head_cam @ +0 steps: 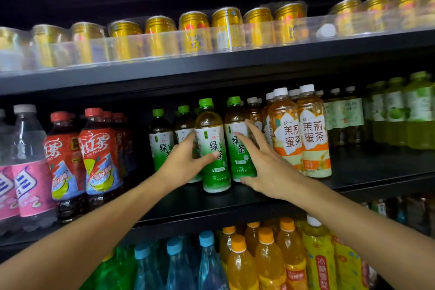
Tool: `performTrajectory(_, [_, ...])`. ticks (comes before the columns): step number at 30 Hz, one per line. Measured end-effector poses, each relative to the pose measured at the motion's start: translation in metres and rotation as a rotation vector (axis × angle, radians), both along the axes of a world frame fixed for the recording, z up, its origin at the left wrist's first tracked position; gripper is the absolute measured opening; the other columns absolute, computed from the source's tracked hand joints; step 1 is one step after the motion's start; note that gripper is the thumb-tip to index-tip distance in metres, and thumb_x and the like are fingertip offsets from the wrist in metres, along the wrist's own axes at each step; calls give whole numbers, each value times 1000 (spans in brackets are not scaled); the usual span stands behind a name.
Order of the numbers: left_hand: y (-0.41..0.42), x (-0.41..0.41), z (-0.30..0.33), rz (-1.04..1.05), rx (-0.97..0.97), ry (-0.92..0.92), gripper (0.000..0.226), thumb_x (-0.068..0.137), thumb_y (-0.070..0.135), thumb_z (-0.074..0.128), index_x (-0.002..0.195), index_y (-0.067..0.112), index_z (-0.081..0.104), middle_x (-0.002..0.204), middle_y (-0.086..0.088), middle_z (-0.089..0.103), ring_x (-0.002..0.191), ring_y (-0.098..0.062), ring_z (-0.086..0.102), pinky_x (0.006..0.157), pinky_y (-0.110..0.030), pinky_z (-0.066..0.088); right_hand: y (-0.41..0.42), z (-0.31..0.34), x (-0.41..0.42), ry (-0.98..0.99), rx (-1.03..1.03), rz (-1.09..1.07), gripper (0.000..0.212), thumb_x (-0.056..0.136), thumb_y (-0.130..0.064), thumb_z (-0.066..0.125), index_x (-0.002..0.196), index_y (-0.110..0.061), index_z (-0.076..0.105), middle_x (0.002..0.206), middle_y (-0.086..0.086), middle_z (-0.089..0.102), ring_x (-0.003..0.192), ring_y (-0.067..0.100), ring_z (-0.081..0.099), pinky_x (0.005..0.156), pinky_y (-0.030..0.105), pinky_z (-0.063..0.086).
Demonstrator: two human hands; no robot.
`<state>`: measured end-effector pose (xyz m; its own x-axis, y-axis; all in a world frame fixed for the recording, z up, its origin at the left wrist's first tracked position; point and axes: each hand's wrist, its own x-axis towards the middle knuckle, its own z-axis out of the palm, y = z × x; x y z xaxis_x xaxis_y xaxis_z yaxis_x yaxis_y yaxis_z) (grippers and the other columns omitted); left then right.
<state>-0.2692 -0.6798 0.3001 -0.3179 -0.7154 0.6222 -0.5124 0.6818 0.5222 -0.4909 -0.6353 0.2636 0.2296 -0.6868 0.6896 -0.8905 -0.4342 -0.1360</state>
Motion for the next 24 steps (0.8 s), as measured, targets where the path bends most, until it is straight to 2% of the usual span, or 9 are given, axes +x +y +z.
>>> performTrajectory(1, [2, 4, 3, 7, 14, -55, 56, 88, 34, 78, 136, 26, 51, 114, 17, 69, 109, -4, 67, 100, -34, 55, 2, 0, -1, 1, 9, 1, 107, 84, -31, 79, 161, -33, 4, 158, -23, -34, 150, 19, 26, 96, 35, 55])
performTrajectory(3, [9, 10, 4, 40, 17, -168, 73, 88, 31, 78, 147, 25, 37, 113, 21, 64, 105, -7, 68, 94, -25, 56, 3, -2, -2, 9, 25, 9, 102, 85, -33, 78, 161, -32, 9, 159, -21, -32, 146, 22, 33, 97, 37, 55])
performTrajectory(5, [18, 16, -3, 117, -85, -265, 104, 85, 29, 81, 159, 31, 7, 132, 11, 56, 101, -7, 65, 89, -23, 57, 4, -5, -4, 13, 55, 13, 98, 86, -35, 77, 160, -31, 13, 159, -22, -32, 145, 23, 35, 101, 41, 53])
performTrajectory(7, [26, 20, -13, 110, -215, -318, 121, 85, 25, 82, 156, 49, -12, 151, 3, 37, 104, -9, 63, 87, -30, 61, 5, -6, -5, 28, 92, 2, 95, 87, -37, 75, 160, -32, 14, 158, -23, -34, 147, 23, 33, 105, 44, 50])
performTrajectory(9, [28, 18, -19, 57, -265, -363, 124, 85, 21, 82, 151, 59, -15, 149, 0, 33, 104, -10, 60, 88, -32, 60, 6, -5, -5, 35, 117, -6, 93, 88, -38, 73, 160, -31, 13, 157, -23, -35, 148, 23, 31, 107, 45, 48])
performTrajectory(14, [16, 0, -21, 77, -231, -381, 125, 84, 22, 82, 149, 62, -17, 155, -10, 34, 122, -26, 55, 109, -44, 47, 8, -5, -3, 38, 127, -4, 94, 87, -41, 74, 160, -30, 15, 157, -22, -36, 147, 22, 33, 106, 47, 49])
performTrajectory(19, [5, -6, -20, 221, -247, -509, 126, 85, 35, 80, 146, 59, -28, 160, -17, 25, 119, -35, 61, 96, -50, 56, 12, -4, -4, 66, 103, -18, 94, 87, -41, 75, 159, -30, 16, 158, -21, -34, 150, 21, 27, 105, 44, 50])
performTrajectory(21, [3, -2, -20, 325, -369, -575, 125, 82, 49, 79, 152, 50, -25, 165, -16, 7, 140, -38, 40, 100, -47, 55, 15, -4, -4, 115, 61, -46, 98, 87, -39, 74, 160, -30, 10, 158, -20, -34, 154, 20, 13, 103, 40, 52])
performTrajectory(24, [-3, 5, -18, 396, -649, -672, 131, 75, 71, 71, 160, 27, -17, 168, -11, -20, 157, -34, -8, 124, -47, 22, 12, 0, -3, 201, -59, -88, 110, 87, -36, 76, 161, -26, -4, 161, -12, -33, 155, 20, 0, 104, 32, 49])
